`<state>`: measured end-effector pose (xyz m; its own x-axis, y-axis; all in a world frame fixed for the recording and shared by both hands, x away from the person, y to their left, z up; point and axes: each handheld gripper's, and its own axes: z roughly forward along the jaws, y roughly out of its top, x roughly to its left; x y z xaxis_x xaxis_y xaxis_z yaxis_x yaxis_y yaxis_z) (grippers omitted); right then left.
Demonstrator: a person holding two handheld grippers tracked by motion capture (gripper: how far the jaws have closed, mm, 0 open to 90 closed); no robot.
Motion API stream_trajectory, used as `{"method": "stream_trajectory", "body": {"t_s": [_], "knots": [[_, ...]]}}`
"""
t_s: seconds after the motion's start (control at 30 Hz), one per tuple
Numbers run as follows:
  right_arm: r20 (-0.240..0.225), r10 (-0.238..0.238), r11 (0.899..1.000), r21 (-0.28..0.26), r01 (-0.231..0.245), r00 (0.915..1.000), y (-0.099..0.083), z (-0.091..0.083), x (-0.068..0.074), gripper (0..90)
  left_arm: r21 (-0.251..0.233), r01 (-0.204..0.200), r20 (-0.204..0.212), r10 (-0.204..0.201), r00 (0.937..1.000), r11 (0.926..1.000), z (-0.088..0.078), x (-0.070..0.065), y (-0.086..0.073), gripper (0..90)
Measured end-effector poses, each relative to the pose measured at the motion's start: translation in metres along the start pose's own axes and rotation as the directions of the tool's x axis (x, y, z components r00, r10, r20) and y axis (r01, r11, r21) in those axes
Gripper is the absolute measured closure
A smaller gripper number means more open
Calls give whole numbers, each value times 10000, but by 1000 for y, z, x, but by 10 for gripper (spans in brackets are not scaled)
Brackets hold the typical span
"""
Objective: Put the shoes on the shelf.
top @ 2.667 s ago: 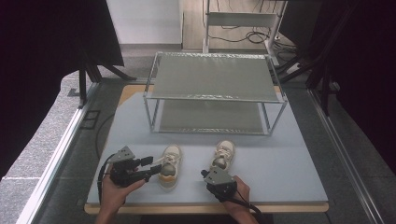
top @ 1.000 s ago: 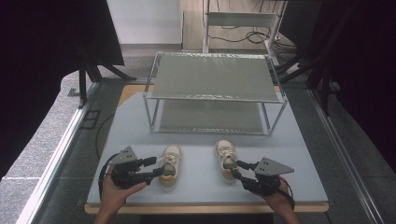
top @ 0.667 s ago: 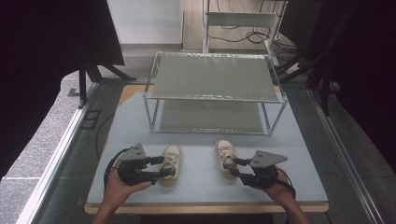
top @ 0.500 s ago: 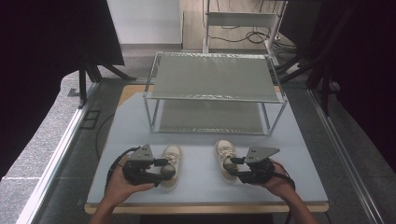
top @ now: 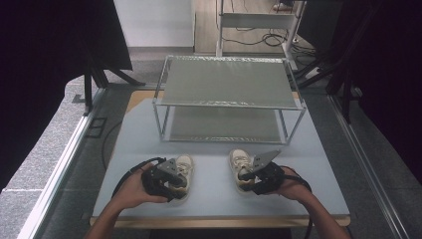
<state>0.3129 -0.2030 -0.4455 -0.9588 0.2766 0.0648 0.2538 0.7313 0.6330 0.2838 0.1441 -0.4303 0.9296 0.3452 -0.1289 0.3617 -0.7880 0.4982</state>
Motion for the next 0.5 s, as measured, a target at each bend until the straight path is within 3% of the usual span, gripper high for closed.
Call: {"method": "stream_trajectory", "body": {"t_s": [0.03, 0.07, 0.17, 0.5], "knots": [[-79, -10, 10000, 68, 10, 10000, 1, 2, 0, 616, 0, 0, 0, 0, 10000, 10000, 0, 0, 0, 524], [-148, -33, 9999, 152, 36, 9999, 2, 4, -1, 620, 418, -99, 67, 96, 9999, 9991, 4, 3, 1, 535], [-297, -78, 9994, 345, 89, 9995, 4, 7, -2, 647, 768, -351, 329, 326, 9989, 9964, 10, 5, 2, 570], [-728, -176, 9978, 626, 221, 9972, 8, 8, -5, 685, 1288, -900, 860, 793, 9931, 9876, 17, 4, 12, 685]]}}
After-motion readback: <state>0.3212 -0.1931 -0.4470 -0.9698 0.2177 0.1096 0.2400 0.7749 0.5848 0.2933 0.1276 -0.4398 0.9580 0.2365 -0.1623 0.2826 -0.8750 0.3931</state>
